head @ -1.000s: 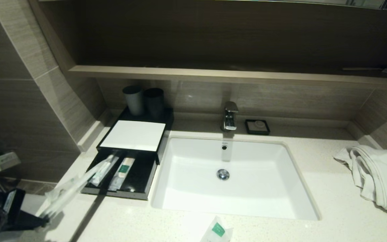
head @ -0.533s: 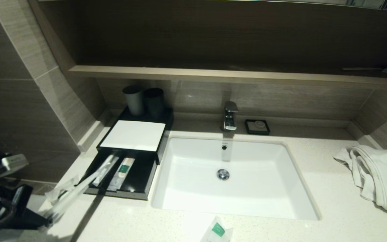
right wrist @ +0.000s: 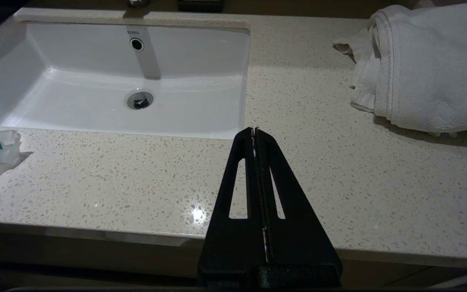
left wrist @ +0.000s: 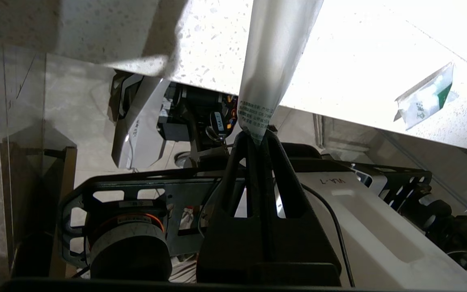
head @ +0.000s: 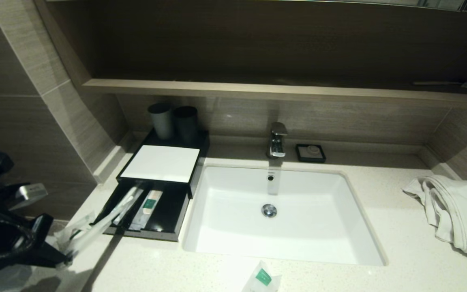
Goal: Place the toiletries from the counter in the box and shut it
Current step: Place the bathroom toiletry into the drawer
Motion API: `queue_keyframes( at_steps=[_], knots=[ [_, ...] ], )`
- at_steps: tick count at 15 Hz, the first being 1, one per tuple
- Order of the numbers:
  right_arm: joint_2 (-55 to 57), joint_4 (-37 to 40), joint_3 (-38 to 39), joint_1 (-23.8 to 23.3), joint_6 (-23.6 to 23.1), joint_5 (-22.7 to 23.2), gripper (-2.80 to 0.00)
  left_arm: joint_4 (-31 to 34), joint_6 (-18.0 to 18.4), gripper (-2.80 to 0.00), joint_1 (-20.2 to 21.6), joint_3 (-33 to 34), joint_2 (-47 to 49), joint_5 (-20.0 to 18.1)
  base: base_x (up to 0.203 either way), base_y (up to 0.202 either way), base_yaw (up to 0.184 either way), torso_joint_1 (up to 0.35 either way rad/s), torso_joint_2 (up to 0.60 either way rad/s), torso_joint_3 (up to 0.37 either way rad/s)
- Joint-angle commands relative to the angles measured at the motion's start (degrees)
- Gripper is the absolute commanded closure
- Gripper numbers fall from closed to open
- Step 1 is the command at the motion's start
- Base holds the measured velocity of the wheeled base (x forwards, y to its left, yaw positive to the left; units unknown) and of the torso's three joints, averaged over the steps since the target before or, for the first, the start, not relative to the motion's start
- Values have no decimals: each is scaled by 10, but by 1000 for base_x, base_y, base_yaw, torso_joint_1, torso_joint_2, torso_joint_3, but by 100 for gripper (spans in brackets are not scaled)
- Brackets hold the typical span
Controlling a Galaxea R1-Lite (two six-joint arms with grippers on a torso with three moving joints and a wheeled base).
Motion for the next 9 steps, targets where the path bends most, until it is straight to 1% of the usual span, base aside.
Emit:
queue_keyframes(
  at_steps=[1,7,9],
  knots=[
    [0,0,0,0,0,0,0,2,-1,0,0,-11,27,-2,0,0,0,0,0,0],
    [0,0,0,0,0,0,0,2,-1,0,-2,-64,88,-7,0,0,0,0,0,0],
    [0,0,0,0,0,0,0,2,-1,0,-9,-76,102,-7,0,0,0,0,0,0]
  ],
)
